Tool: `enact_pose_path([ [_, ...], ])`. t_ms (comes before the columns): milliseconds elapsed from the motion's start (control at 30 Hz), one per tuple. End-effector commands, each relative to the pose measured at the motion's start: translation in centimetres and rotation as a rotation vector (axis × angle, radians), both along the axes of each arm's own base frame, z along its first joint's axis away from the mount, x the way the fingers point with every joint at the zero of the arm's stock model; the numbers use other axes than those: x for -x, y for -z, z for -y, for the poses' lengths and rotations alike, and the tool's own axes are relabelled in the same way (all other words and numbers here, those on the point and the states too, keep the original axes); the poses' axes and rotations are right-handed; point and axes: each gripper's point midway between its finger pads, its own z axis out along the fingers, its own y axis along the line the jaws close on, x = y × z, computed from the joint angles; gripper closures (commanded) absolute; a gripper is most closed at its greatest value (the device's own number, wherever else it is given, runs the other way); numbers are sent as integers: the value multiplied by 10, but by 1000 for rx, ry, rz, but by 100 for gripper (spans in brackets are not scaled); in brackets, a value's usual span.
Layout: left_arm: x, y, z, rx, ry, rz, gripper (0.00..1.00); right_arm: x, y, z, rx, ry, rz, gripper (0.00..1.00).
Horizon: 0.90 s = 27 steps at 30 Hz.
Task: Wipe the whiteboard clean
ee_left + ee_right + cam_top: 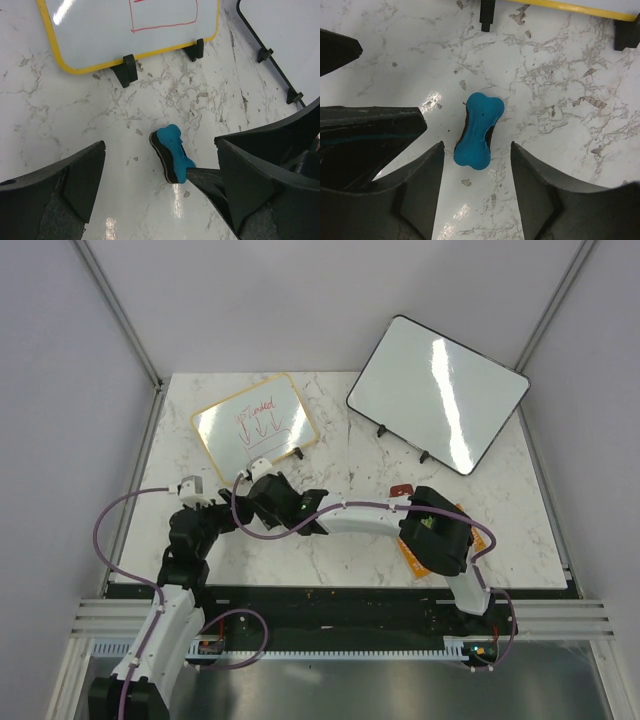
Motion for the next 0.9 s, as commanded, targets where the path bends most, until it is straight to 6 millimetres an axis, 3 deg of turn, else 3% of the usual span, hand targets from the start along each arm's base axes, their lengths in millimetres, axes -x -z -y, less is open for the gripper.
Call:
enact_pose_path([
  [0, -3, -6, -2, 33, -32, 16, 1, -3, 5, -3, 16, 0, -29, 39],
  [433, -3, 5, -30, 44, -220, -51, 1, -17, 36, -2, 31, 35, -109, 51],
  [867, -2, 7, -37, 49, -268, -68, 1, -28, 58, -7, 35, 10, -216, 55],
])
